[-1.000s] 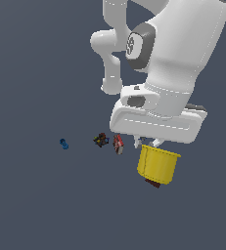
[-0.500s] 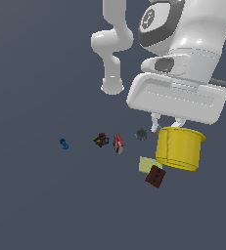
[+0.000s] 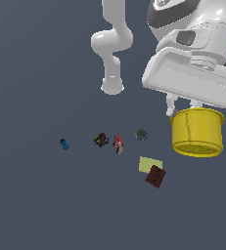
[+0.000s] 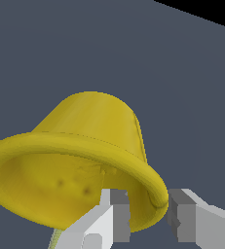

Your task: Pick up a designated object from a clutter of objects.

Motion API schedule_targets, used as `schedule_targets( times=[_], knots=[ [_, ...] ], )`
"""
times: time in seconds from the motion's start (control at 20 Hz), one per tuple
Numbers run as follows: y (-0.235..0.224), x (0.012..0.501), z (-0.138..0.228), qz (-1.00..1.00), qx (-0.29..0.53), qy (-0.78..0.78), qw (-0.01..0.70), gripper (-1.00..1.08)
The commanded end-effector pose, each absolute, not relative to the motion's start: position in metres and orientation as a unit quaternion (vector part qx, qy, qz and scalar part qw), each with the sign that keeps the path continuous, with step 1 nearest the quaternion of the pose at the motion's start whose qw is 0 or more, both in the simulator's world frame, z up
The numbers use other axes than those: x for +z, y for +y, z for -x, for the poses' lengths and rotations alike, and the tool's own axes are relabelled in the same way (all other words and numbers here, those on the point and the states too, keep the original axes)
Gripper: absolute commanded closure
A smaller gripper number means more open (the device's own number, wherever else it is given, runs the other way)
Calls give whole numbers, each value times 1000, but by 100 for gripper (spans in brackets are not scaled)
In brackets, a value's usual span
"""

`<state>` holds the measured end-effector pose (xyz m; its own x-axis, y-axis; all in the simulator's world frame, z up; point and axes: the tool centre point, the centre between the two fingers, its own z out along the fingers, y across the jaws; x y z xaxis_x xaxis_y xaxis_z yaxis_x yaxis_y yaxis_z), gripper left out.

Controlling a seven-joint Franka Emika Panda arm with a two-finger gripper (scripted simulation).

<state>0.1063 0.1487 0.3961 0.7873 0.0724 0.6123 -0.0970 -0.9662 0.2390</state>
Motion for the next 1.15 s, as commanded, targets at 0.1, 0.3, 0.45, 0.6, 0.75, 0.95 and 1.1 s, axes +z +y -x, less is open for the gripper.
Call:
schedule_targets(
  times=[0.1, 0.3, 0.45, 0.6, 0.75, 0.95, 1.1],
  knots=[
    [160, 411, -98, -924, 355, -1, 140, 108],
    [168, 419, -92, -916, 373, 2, 148, 108],
    [173, 423, -89, -911, 383, 4, 153, 108],
    [177, 426, -86, -907, 391, 6, 157, 108],
    [179, 428, -84, -904, 395, 7, 160, 108],
    [180, 429, -83, -903, 397, 7, 161, 108],
    [180, 428, -83, -904, 396, 7, 161, 108]
  ],
)
